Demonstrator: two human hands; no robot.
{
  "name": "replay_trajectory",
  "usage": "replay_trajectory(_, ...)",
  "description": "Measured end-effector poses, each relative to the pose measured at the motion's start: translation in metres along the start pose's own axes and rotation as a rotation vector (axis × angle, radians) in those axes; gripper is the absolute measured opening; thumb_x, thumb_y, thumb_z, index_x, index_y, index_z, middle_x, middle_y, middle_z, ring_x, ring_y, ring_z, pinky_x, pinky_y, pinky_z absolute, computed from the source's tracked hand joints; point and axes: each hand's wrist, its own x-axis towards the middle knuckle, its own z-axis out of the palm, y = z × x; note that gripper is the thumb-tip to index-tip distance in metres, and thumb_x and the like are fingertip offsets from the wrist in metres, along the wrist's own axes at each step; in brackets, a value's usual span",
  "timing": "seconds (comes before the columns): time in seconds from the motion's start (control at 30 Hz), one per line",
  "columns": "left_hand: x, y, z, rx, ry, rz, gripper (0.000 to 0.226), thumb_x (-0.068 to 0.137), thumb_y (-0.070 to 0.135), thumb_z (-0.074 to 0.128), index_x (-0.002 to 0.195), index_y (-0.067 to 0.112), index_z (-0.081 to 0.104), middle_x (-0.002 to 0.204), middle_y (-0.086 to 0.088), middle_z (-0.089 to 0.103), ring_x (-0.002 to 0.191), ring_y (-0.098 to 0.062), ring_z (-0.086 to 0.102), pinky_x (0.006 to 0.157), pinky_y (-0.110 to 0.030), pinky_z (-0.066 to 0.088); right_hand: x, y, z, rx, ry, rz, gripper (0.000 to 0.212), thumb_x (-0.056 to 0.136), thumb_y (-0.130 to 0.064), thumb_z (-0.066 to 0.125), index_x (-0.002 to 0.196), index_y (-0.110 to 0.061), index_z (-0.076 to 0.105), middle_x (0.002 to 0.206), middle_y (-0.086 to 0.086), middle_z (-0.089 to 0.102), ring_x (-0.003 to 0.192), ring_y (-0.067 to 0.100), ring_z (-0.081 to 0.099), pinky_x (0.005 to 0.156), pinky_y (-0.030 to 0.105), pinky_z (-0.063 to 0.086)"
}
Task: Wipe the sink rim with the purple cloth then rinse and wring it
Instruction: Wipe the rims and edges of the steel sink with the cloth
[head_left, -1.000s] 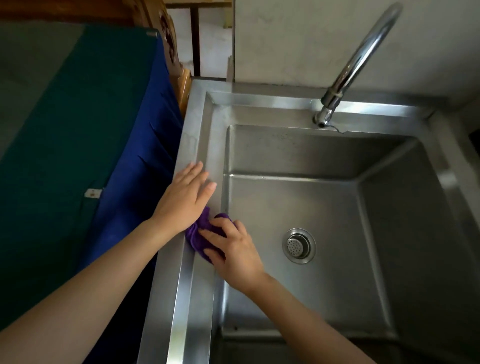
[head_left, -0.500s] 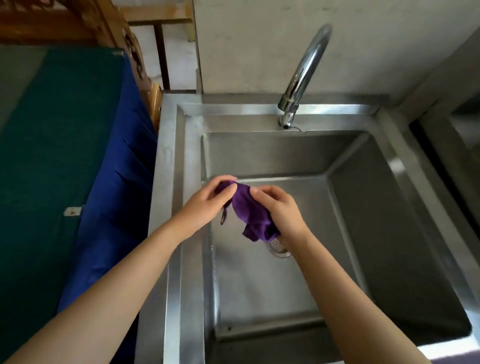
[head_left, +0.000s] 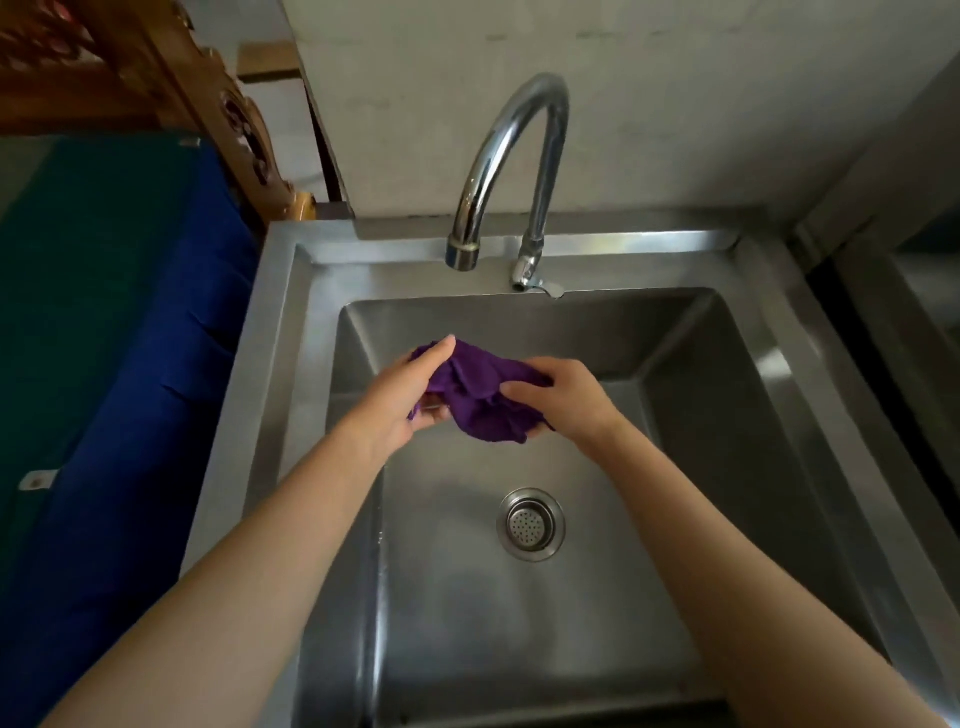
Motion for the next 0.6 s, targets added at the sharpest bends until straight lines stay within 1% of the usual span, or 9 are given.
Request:
replay_trajectory(0.03,0.005,-0.001,0.004,0.010,-0.021,-0.029,0.021,0.083,0.042,0.064,0.086,0.021,0.061,0.079,0.001,0.067,0.075,-0.015,0.062,0.063,-0.026,0.048,0.007,0.002,-0.005,-0.020,0.002,-0.017,0.024,0.084,-0.003,0.063,0.107,0.001,0.065,0.073,0.005,0.061,0.049,0.003,0.058,0.039,0.013,0.044)
replay_trajectory(0.1,0.015,-0.002,0.011,0.023,-0.017,-0.031,0.024,0.081,0.042,0.066,0.091,0.020,0.063,0.087,-0.002,0.070,0.077,-0.016,0.064,0.065,-0.027,0.051,0.020,0.005,-0.012,-0.056,-0.024,-0.024,0.021,0.085,-0.004,0.063,0.105,0.000,0.064,0.071,0.004,0.061,0.050,0.003,0.059,0.041,0.013,0.046)
replay_trajectory(0.17,0.024,-0.002,0.014,0.009,0.032,-0.013,0.023,0.081,0.036,0.068,0.096,0.019,0.063,0.096,-0.005,0.070,0.080,-0.017,0.066,0.065,-0.026,0.053,0.031,0.006,-0.016,-0.014,-0.063,0.003,0.023,0.086,-0.007,0.063,0.107,0.003,0.063,0.076,0.008,0.062,0.057,0.012,0.061,0.045,0.018,0.052)
replay_trajectory(0.27,0.033,-0.002,0.016,-0.026,0.073,-0.009,0.027,0.080,0.033,0.069,0.101,0.017,0.063,0.098,-0.006,0.071,0.082,-0.018,0.067,0.064,-0.026,0.053,0.042,0.009,-0.019,0.066,-0.104,0.030,0.026,0.086,-0.012,0.064,0.109,0.000,0.062,0.083,0.011,0.064,0.064,0.018,0.063,0.052,0.023,0.056)
replay_trajectory(0.33,0.035,0.001,0.015,-0.077,0.092,0.017,0.025,0.082,0.030,0.067,0.101,0.016,0.063,0.096,-0.006,0.070,0.083,-0.019,0.067,0.067,-0.028,0.054,0.048,0.010,-0.018,0.195,-0.074,0.057,0.025,0.087,-0.017,0.064,0.108,-0.004,0.061,0.093,0.014,0.065,0.074,0.022,0.065,0.062,0.029,0.057)
replay_trajectory(0.4,0.037,0.004,0.014,-0.155,0.143,0.055,0.023,0.084,0.026,0.066,0.102,0.014,0.063,0.097,-0.007,0.070,0.085,-0.020,0.066,0.070,-0.029,0.056,0.052,0.010,-0.015,0.405,-0.009,0.112,0.023,0.090,-0.023,0.060,0.104,-0.004,0.060,0.100,0.016,0.066,0.085,0.026,0.067,0.073,0.035,0.059)
replay_trajectory(0.43,0.038,0.005,0.015,-0.172,0.172,0.099,0.020,0.085,0.024,0.064,0.102,0.013,0.063,0.096,-0.008,0.069,0.087,-0.022,0.066,0.073,-0.031,0.056,0.054,0.009,-0.011,0.495,-0.002,0.123,0.022,0.092,-0.026,0.055,0.101,-0.007,0.061,0.101,0.015,0.067,0.091,0.027,0.067,0.078,0.036,0.058)
replay_trajectory(0.5,0.039,0.006,0.019,-0.108,0.224,0.208,0.011,0.089,0.022,0.059,0.096,0.016,0.064,0.095,-0.009,0.069,0.091,-0.024,0.065,0.084,-0.038,0.053,0.055,0.004,0.002,0.567,-0.044,0.107,0.024,0.096,-0.031,0.048,0.101,-0.012,0.061,0.102,0.011,0.068,0.101,0.028,0.066,0.085,0.035,0.056)
replay_trajectory(0.6,0.038,0.005,0.027,-0.031,0.173,0.320,0.025,0.096,0.033,0.045,0.097,0.025,0.068,0.102,-0.004,0.071,0.100,-0.017,0.064,0.097,-0.041,0.047,0.063,-0.007,0.026,0.536,-0.066,0.085,0.028,0.094,-0.033,0.051,0.114,-0.014,0.059,0.114,0.014,0.066,0.109,0.027,0.063,0.092,0.038,0.052)
